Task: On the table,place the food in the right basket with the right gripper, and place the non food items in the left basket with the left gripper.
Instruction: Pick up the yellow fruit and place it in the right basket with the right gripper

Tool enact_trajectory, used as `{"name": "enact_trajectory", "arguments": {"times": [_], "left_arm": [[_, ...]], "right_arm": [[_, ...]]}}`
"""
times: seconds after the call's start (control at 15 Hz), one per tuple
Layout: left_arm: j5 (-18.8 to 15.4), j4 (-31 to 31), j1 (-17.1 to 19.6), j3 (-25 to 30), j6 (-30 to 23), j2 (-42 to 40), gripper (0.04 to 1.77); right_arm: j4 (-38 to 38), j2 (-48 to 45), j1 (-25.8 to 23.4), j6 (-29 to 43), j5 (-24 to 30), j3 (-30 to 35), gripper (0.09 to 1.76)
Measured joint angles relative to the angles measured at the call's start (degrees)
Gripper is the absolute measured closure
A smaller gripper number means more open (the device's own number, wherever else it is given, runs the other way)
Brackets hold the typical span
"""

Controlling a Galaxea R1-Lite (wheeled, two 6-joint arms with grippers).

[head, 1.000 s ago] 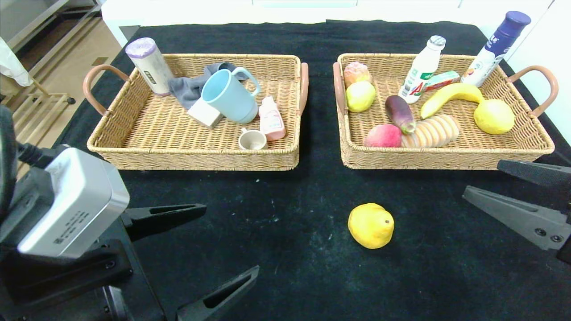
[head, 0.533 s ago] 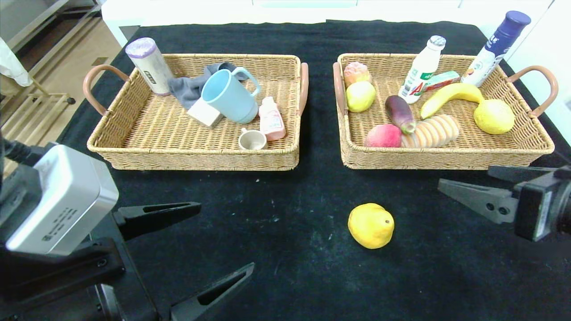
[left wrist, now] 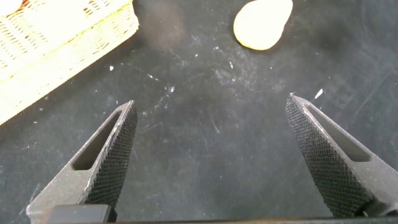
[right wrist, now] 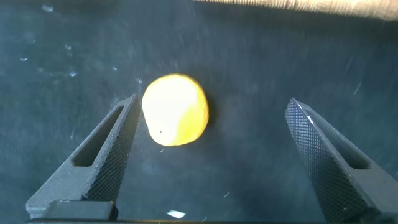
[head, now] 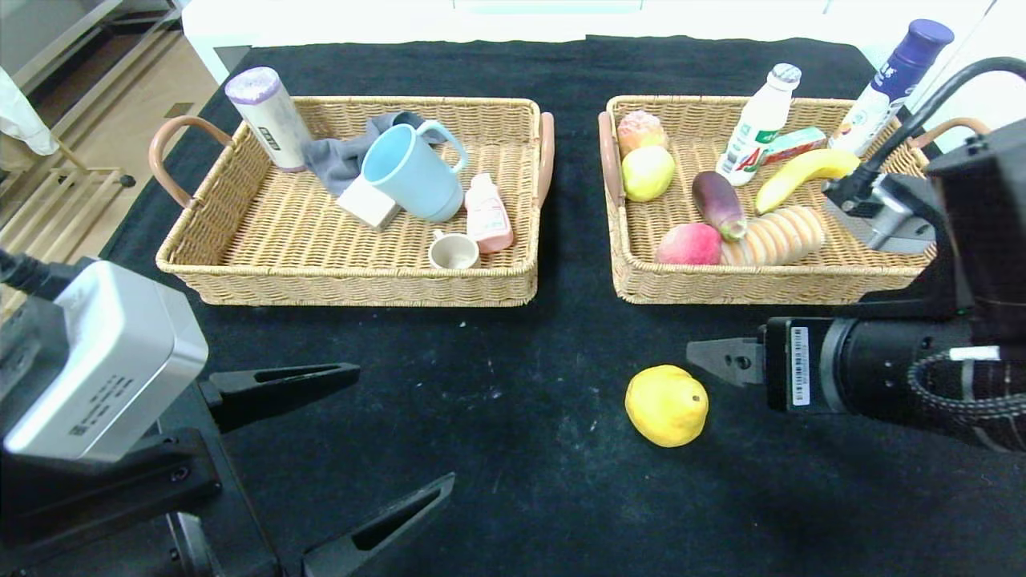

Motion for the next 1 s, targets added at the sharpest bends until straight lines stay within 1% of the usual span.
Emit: {"name": "enact_trajectory", "arguments": {"times": [0.07, 0.13, 0.27, 0.73, 1.0], "left_arm": [[0.01, 0.00, 0.00, 0.05, 0.00, 0.00, 0.09], [0.20, -0.02, 0.00, 0.05, 0.04, -0.02, 0.09], [0.12, 0.02, -0.04, -0.12, 0.06, -0.26, 0.09], [0.06, 0.02, -0.17, -0.21, 0.11, -1.00, 0.09], [0.20, 0.11, -0.20, -0.17, 0.13, -1.24, 0.09]], "right_arm": [[2.84, 1.94, 0.60, 2.67, -0.35, -2.49, 0.14], [4.08, 3.61, 0.96, 3.75, -0.55, -4.14, 0.14], [4.57, 6.10, 1.54, 4.28, -0.66, -5.74, 0.14], [4.61, 11.22, 3.33, 5.16, -0.63, -6.95, 0.14], [4.57, 13.59, 3.57, 5.29, -0.74, -7.12, 0.14]]}}
